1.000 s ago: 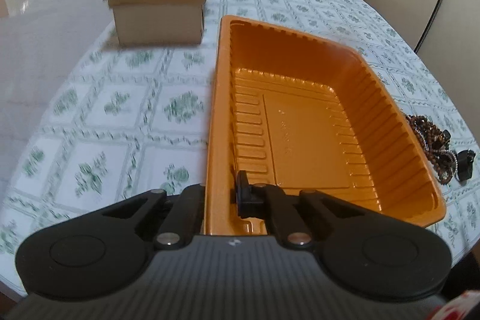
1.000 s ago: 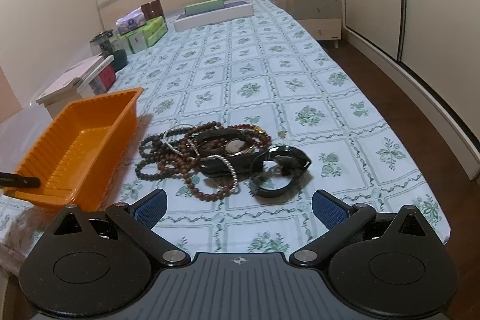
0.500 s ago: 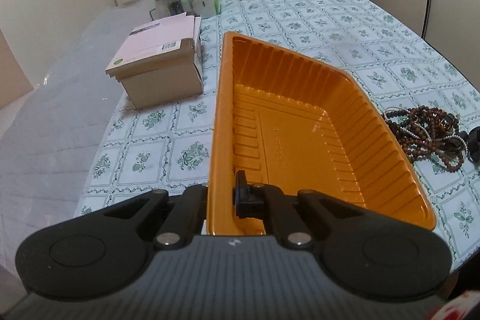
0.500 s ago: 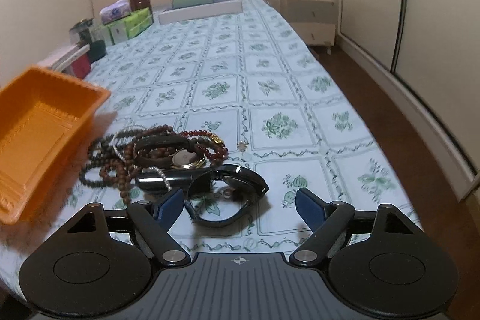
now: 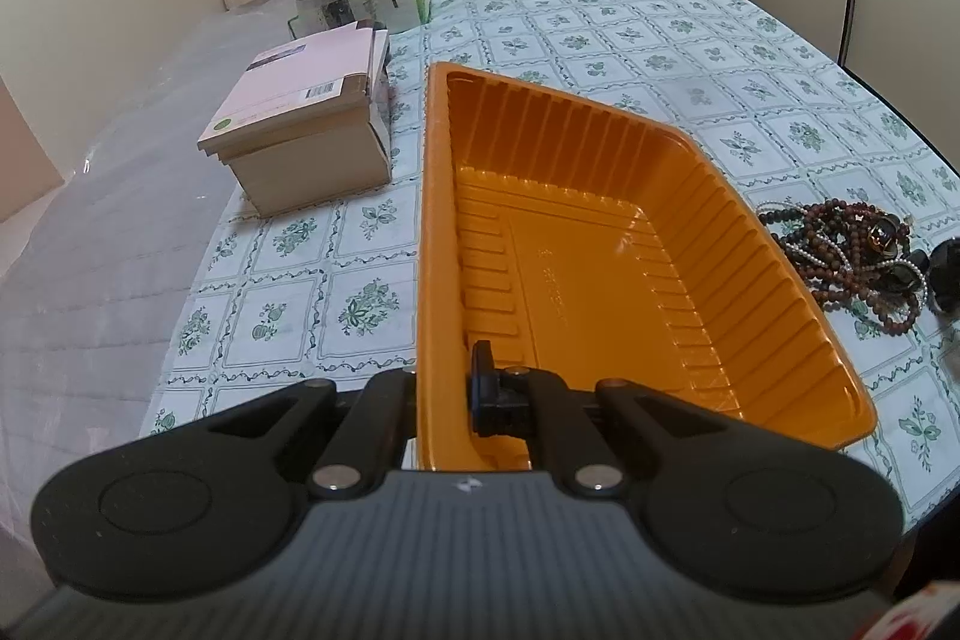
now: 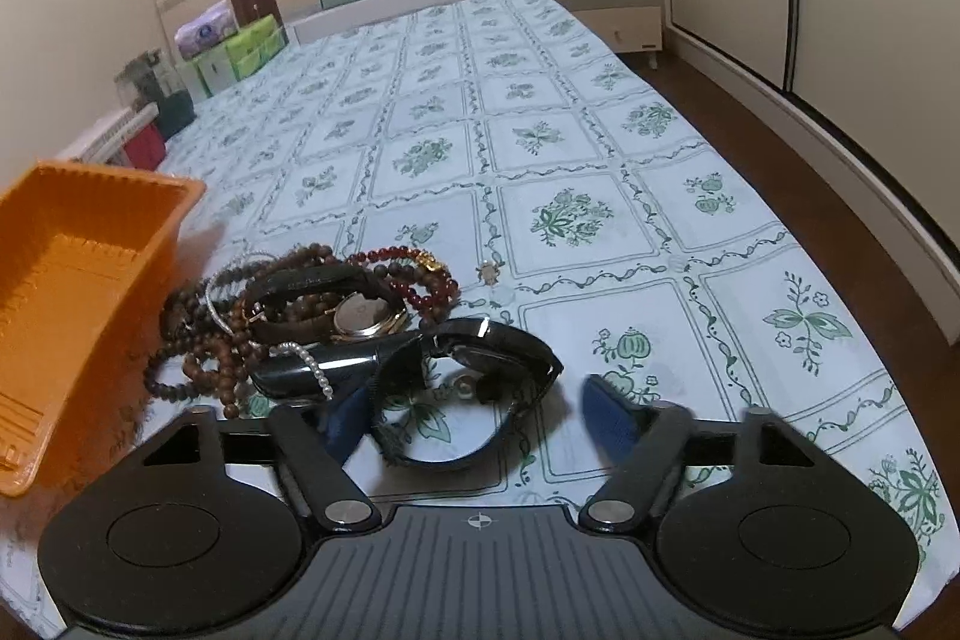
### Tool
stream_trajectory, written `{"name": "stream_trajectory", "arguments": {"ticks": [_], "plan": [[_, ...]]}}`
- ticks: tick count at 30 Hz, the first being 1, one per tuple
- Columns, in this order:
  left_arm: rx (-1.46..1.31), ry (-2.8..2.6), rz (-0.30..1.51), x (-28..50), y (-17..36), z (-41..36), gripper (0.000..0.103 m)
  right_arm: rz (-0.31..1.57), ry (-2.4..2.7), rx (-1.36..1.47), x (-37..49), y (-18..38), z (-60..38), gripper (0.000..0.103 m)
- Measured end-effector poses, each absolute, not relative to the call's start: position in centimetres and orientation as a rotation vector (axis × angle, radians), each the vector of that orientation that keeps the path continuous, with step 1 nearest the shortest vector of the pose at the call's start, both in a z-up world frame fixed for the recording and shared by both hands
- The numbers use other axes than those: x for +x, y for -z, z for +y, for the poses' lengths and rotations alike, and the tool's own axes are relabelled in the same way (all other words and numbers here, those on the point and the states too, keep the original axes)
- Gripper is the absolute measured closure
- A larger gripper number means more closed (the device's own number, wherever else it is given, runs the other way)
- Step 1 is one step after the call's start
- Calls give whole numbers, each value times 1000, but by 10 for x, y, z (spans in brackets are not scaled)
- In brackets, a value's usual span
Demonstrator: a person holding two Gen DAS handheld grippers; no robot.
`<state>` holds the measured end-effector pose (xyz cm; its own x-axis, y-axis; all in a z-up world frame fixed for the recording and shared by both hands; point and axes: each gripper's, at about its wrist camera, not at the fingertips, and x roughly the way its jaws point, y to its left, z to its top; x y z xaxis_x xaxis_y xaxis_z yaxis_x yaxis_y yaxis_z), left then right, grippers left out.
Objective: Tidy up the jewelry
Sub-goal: 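Grasp a black watch from the pile with the right gripper while left holds tray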
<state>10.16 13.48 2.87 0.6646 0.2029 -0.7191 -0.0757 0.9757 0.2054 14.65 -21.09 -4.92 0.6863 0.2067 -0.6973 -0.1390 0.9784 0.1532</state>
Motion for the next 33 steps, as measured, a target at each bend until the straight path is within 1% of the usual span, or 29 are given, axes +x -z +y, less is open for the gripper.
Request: {"name": "stream_trajectory", "arguments": {"ticks": [1,2,3,9,17,22,28,33], "plan": [[163,-157,830,102,-28,134,100,792,-193,92,146,49,-212,50],[162,-156,830,102,-28,134,100,792,-187,87,145,48,-213,57],[160,-156,829,101,-28,134,100,786,-178,83,144,48,-214,62],[150,-152,830,101,-27,136,100,771,-164,64,139,45,-216,70],[152,-148,828,100,-26,135,100,714,-145,95,125,43,-227,72],[157,-142,826,100,-25,135,100,661,-176,82,122,28,-218,72],[166,-131,827,100,-25,136,100,634,-396,61,122,4,-166,72],[173,-121,829,101,-26,138,100,650,-623,15,119,1,-101,72]]}}
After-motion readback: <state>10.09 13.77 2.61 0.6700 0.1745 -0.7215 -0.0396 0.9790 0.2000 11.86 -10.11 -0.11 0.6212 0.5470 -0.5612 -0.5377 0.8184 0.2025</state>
